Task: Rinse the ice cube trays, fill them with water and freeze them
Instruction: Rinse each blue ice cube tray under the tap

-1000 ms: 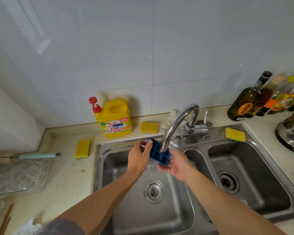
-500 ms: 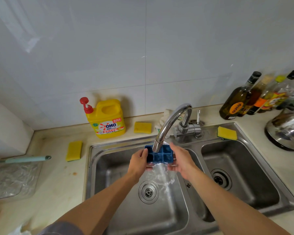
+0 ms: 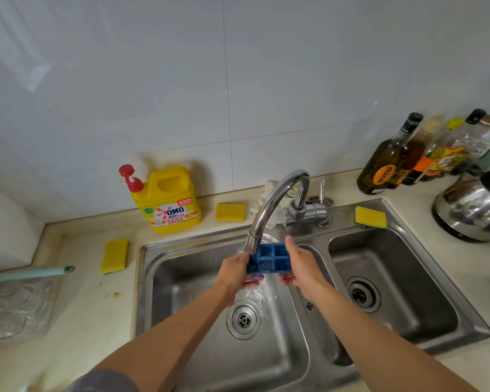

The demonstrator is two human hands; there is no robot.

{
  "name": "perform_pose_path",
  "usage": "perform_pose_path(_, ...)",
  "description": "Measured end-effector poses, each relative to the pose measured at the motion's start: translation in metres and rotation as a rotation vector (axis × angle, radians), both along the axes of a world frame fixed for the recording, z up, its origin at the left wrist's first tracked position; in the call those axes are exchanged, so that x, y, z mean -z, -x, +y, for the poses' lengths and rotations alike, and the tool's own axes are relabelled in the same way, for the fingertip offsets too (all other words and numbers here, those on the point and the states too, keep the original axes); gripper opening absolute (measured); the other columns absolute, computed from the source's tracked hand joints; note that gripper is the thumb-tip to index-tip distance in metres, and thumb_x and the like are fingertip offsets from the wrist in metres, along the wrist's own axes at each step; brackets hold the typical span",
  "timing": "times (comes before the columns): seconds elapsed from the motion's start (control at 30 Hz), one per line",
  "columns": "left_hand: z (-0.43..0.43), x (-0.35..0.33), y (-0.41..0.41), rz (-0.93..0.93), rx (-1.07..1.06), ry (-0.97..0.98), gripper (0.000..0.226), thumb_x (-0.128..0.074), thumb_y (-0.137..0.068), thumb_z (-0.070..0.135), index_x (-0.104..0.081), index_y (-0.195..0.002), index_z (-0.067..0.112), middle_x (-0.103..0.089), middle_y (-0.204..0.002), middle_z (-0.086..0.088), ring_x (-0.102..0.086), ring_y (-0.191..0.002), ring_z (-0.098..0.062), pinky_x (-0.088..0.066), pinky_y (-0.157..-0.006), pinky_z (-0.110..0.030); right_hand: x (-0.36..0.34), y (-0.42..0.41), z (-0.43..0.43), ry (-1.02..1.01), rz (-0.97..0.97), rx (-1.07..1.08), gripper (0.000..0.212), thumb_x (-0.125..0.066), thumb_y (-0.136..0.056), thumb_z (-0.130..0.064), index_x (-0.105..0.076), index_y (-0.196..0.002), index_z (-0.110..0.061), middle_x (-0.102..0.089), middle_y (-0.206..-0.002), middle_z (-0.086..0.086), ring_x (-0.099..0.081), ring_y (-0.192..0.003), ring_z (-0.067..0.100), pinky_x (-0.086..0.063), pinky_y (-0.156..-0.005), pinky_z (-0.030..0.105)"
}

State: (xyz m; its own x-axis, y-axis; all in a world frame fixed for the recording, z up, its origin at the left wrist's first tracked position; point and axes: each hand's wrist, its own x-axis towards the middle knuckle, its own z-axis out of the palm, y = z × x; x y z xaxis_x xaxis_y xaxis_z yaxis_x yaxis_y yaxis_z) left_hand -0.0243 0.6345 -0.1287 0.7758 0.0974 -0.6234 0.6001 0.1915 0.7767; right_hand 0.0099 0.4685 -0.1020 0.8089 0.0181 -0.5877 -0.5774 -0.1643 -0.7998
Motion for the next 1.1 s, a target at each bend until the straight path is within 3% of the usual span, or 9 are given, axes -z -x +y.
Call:
perform_pose_path(0.1,-0.004,0.000,0.004,-0.002,-0.030,0.008,0.032,-0.042,-0.108,0.028,-0.067,-0.110,0.008,-0.078,-0.089,-0.014,-0.073,-0.070,-0.022,-0.060,-0.063,-0.033,0.004,-0.001,-0.001,-0.018,0.102,0.068,0.049,-0.038,-0.107,-0.053,-0.065,-0.102,-0.013,-0.070,-0.085,0.015,-0.062,-0.062,0.023,-0.054,-0.055,0.033)
perform_pose_path(0.2,0.002,0.001,0.003,-0.027,-0.193,-0.104,0.034,-0.044,-0.108,0.034,-0.067,-0.102,0.011,-0.074,-0.086,-0.013,-0.067,-0.066,-0.020,-0.057,-0.062,-0.033,0.005,0.001,0.012,-0.041,0.152,0.013,0.051,-0.038,-0.107,-0.054,-0.063,-0.108,-0.010,-0.070,-0.088,0.020,-0.063,-0.059,0.026,-0.054,-0.054,0.033)
perform_pose_path(0.4,0.022,-0.004,0.006,-0.122,-0.343,-0.257,0.033,-0.050,-0.104,0.046,-0.067,-0.100,0.018,-0.072,-0.087,-0.007,-0.063,-0.069,-0.018,-0.052,-0.060,-0.030,0.006,0.007,0.034,-0.164,0.239,-0.068,0.056,-0.034,-0.108,-0.053,-0.061,-0.115,-0.005,-0.073,-0.101,0.029,-0.067,-0.067,0.033,-0.055,-0.057,0.034)
perform_pose_path(0.5,0.030,-0.007,0.007,-0.188,-0.343,-0.308,0.028,-0.052,-0.103,0.046,-0.067,-0.097,0.023,-0.073,-0.093,-0.006,-0.068,-0.081,-0.021,-0.059,-0.067,-0.034,0.007,0.007,0.040,-0.205,0.265,-0.073,0.055,-0.034,-0.108,-0.052,-0.061,-0.115,-0.005,-0.072,-0.101,0.029,-0.066,-0.071,0.033,-0.056,-0.057,0.034)
perform_pose_path(0.6,0.032,-0.011,0.008,-0.238,-0.338,-0.311,0.023,-0.051,-0.104,0.041,-0.067,-0.094,0.028,-0.074,-0.095,-0.004,-0.071,-0.091,-0.022,-0.062,-0.077,-0.042,0.005,0.003,0.044,-0.228,0.258,-0.045,0.053,-0.036,-0.108,-0.050,-0.061,-0.114,-0.003,-0.071,-0.096,0.027,-0.067,-0.072,0.033,-0.057,-0.058,0.035)
perform_pose_path(0.9,0.017,-0.016,0.006,-0.324,-0.350,-0.267,0.021,-0.051,-0.106,0.033,-0.070,-0.096,0.032,-0.074,-0.086,0.008,-0.071,-0.083,-0.008,-0.061,-0.065,-0.026,-0.002,-0.004,0.030,-0.222,0.236,-0.040,0.051,-0.041,-0.108,-0.048,-0.062,-0.120,-0.004,-0.068,-0.104,0.022,-0.064,-0.084,0.032,-0.060,-0.064,0.036)
perform_pose_path(1.03,0.010,-0.011,0.003,-0.229,-0.300,-0.174,0.025,-0.047,-0.107,0.034,-0.069,-0.102,0.025,-0.074,-0.097,-0.004,-0.072,-0.091,-0.020,-0.059,-0.065,-0.026,-0.006,-0.002,0.021,-0.215,0.259,-0.041,0.053,-0.043,-0.105,-0.056,-0.060,-0.124,-0.010,-0.065,-0.119,0.023,-0.066,-0.092,0.040,-0.060,-0.079,0.045)
perform_pose_path(1.1,0.005,-0.007,0.003,-0.151,-0.261,-0.099,0.028,-0.045,-0.108,0.034,-0.070,-0.103,0.022,-0.076,-0.097,-0.008,-0.073,-0.090,-0.023,-0.059,-0.063,-0.027,-0.007,-0.001,0.013,-0.219,0.276,-0.037,0.060,-0.044,-0.101,-0.063,-0.061,-0.125,-0.010,-0.065,-0.121,0.025,-0.067,-0.087,0.038,-0.059,-0.073,0.042)
